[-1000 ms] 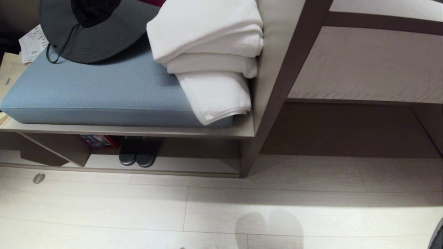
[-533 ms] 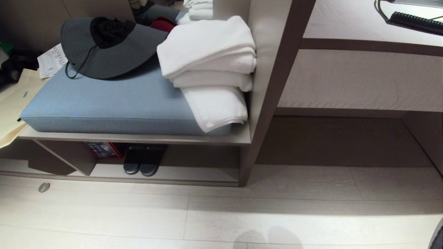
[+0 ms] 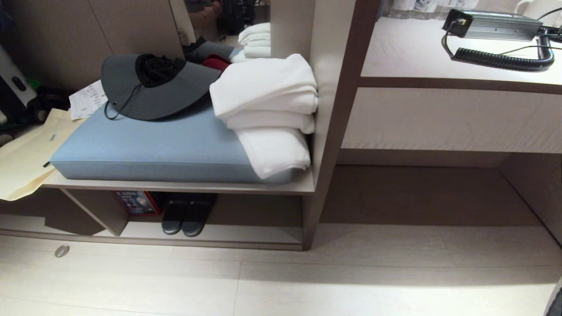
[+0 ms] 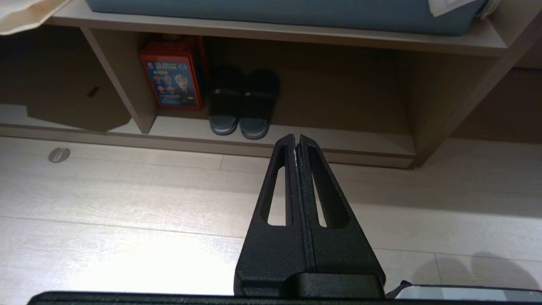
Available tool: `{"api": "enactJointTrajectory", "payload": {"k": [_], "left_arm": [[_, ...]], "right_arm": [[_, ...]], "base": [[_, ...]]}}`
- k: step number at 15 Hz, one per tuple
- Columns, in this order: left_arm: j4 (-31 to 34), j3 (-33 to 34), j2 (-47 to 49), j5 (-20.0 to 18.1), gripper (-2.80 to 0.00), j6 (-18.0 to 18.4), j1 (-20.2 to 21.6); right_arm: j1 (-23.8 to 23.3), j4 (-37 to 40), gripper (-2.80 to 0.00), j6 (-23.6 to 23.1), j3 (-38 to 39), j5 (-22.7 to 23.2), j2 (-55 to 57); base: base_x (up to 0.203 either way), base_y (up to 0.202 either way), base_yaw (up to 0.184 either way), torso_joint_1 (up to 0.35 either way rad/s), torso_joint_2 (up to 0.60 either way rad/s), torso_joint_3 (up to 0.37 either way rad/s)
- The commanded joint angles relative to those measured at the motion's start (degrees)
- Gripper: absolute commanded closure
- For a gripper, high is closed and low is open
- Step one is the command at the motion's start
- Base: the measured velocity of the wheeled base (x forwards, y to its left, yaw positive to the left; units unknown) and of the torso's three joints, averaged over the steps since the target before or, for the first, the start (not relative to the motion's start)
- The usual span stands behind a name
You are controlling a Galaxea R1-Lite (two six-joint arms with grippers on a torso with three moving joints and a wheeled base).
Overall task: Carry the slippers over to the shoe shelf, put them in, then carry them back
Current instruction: Place the slippers into the shoe cabinet
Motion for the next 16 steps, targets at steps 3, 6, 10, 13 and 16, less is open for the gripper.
{"api": "enactJointTrajectory", "payload": {"k": [3, 6, 10, 13, 16], "left_arm": [[0.0, 0.1, 0.0, 0.0, 0.00, -0.1, 0.0], [-0.1, 0.1, 0.0, 0.0, 0.00, -0.1, 0.0], [0.0, 0.0, 0.0, 0.0, 0.00, -0.1, 0.0], [0.0, 0.0, 0.0, 0.0, 0.00, 0.2, 0.0], [0.0, 0.0, 0.0, 0.0, 0.00, 0.3, 0.0]], "right_arm": [[0.0, 0.0, 0.00, 0.0, 0.0, 0.0, 0.0], [0.0, 0.0, 0.00, 0.0, 0.0, 0.0, 0.0], [0.0, 0.0, 0.00, 0.0, 0.0, 0.0, 0.0], [0.0, 0.0, 0.00, 0.0, 0.0, 0.0, 0.0], [0.0, 0.0, 0.00, 0.0, 0.0, 0.0, 0.0]], "base": [[0.000, 0.000, 0.000, 0.002, 0.00, 0.198], [0.000, 0.000, 0.000, 0.000, 0.00, 0.203], [0.000, 0.000, 0.000, 0.004, 0.00, 0.204], [0.000, 0.000, 0.000, 0.001, 0.00, 0.205], [0.000, 0.000, 0.000, 0.004, 0.00, 0.129]]}}
